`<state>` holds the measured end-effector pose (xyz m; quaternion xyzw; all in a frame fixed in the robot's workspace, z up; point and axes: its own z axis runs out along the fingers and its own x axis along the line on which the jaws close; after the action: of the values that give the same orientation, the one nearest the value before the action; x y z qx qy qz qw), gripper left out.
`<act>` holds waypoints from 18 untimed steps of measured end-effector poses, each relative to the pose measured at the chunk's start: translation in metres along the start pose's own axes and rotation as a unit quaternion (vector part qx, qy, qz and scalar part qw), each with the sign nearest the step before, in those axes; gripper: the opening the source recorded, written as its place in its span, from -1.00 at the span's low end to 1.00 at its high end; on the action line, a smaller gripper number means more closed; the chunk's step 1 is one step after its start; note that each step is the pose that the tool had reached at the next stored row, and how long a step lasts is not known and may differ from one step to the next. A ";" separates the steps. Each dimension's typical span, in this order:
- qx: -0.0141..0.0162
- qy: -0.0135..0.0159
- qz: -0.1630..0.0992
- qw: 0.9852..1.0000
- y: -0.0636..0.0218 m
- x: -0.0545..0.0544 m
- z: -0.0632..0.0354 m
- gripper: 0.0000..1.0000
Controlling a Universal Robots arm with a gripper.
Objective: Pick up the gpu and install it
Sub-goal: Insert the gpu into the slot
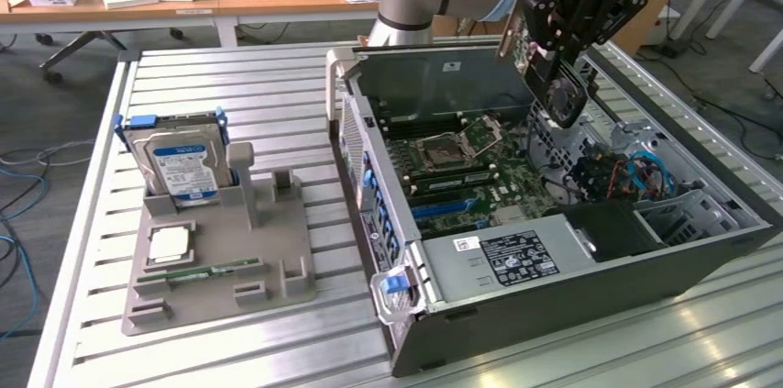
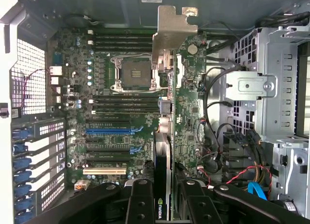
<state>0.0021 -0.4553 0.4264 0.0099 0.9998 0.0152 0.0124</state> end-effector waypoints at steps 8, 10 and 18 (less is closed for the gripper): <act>0.000 0.000 -0.005 1.000 0.0000 0.000 0.0000 -0.47; 0.000 0.000 -0.015 1.000 0.0000 0.000 0.0001 -0.47; -0.001 0.002 -0.080 0.997 0.0000 0.000 0.0004 -0.47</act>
<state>0.0019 -0.4553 0.4261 -0.0700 0.9974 0.0156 0.0111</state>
